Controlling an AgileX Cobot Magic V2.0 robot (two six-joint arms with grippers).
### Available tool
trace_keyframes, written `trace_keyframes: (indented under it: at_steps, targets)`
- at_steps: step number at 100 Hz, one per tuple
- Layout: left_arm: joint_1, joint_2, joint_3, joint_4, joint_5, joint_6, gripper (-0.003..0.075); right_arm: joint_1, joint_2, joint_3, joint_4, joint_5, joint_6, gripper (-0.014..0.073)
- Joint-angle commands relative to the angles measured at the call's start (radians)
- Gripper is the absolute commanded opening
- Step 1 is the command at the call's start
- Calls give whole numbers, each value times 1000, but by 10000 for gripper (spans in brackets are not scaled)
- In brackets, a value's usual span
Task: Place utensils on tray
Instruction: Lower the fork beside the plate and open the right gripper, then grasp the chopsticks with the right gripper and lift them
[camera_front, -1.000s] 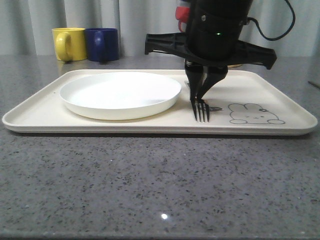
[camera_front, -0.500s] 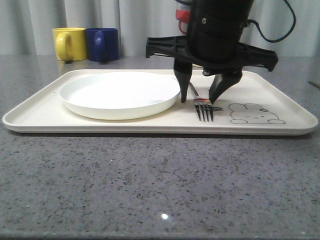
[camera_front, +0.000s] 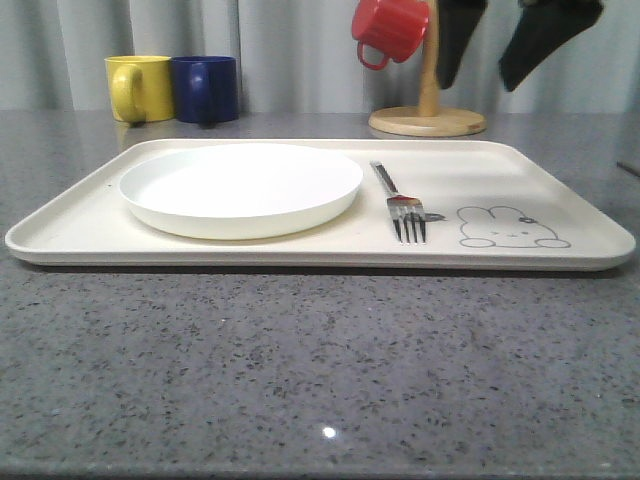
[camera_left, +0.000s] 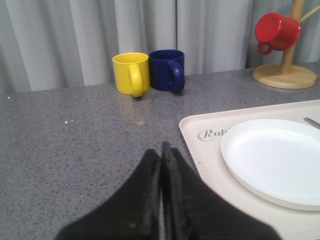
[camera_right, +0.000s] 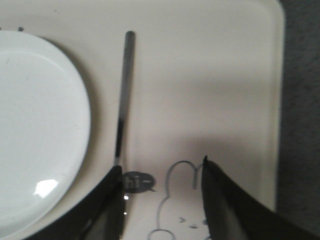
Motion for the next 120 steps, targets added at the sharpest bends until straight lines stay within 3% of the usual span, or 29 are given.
trace_keyframes:
  at_steps: [1,24,51,63,120]
  targets:
    - [0,6,-28,-14,-78,-2,-18,-53,-77,-23,-20,10,-87,372]
    - [0,6,-28,-14,-78,-2,-18,-256,-137,-22,35,48,-266,372]
    - [0,6,-28,-14,-78,-2,-18,-525,-137,60,279,7,-564,372]
    - [0,6,-28,-14,-78,-2,-18,-601,-135,127,338,-61,-627,372]
    - [0,6,-28,-14,-78,-2,-18,-619,40,162,349,-130,-663,372]
